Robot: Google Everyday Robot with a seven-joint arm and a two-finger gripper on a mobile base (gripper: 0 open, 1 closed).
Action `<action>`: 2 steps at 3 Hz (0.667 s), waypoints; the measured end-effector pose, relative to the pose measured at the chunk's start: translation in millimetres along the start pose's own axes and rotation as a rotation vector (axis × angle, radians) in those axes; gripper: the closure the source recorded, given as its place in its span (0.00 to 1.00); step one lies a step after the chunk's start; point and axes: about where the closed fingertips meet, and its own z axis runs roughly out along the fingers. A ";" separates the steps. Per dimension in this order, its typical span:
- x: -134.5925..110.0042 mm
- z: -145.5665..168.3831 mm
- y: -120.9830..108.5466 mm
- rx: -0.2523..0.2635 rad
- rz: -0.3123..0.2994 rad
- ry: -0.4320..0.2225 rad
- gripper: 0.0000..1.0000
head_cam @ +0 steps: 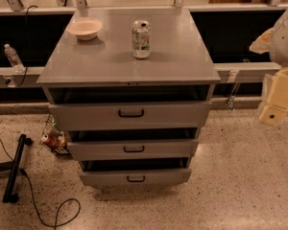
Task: Open top drawer
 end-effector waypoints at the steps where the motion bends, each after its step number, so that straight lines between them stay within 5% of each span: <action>1: 0.0 0.0 0.0 0.000 0.000 0.000 0.00; 2: -4.5 9.7 -2.3 0.020 0.006 -0.049 0.00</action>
Offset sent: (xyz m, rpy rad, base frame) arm 0.0275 0.0204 -0.0378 0.1965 -0.1252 0.0109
